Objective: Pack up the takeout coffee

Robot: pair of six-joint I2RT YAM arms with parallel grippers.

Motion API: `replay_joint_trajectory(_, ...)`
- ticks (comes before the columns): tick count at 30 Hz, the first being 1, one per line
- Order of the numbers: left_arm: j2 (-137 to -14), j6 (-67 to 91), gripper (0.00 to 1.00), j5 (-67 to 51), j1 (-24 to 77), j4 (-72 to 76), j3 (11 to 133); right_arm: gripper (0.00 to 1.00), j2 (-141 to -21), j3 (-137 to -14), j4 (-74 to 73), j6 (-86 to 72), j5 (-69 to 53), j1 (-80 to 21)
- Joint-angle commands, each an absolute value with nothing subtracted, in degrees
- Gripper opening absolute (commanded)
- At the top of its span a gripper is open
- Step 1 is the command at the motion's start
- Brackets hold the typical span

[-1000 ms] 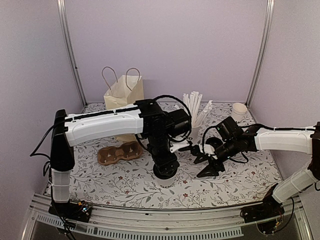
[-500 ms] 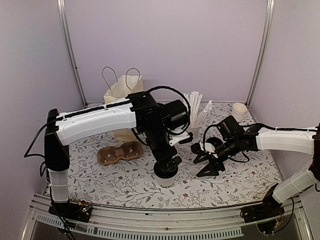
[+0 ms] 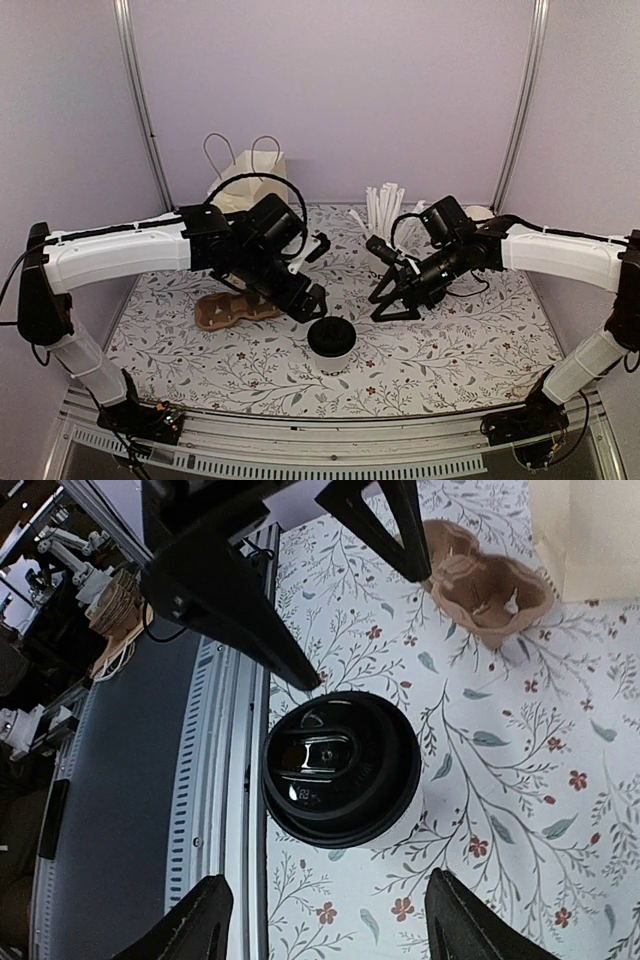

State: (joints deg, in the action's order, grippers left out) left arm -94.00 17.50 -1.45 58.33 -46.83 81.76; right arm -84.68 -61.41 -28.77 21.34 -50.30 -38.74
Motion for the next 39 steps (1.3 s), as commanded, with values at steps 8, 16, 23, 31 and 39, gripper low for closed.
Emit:
replay_joint_trajectory(8, -85.2, 33.9, 0.79, -17.5, 53.5, -8.0, 58.5, 0.71, -94.6, -66.5, -34.5, 14.2, -53.4, -39.5)
replay_joint_trajectory(16, -87.0, 34.7, 0.76, -19.2, 53.7, -4.6, 55.0, 0.73, -97.6, -69.6, -36.0, 14.9, -49.0, -42.5)
replay_joint_trajectory(23, -91.5, 35.2, 0.71, -17.3, 56.7, -4.4, 53.7, 0.73, -101.8, -72.4, -36.4, 15.4, -46.8, -43.3)
replay_joint_trajectory(31, -96.7, 38.1, 0.65, -13.0, 60.8, -4.8, 51.4, 0.78, -103.2, -71.8, -35.2, 15.6, -44.6, -44.7)
replay_joint_trajectory(39, -95.8, 40.0, 0.64, -15.1, 61.3, 6.2, 44.0, 0.74, -103.6, -69.6, -33.8, 16.8, -46.1, -44.8)
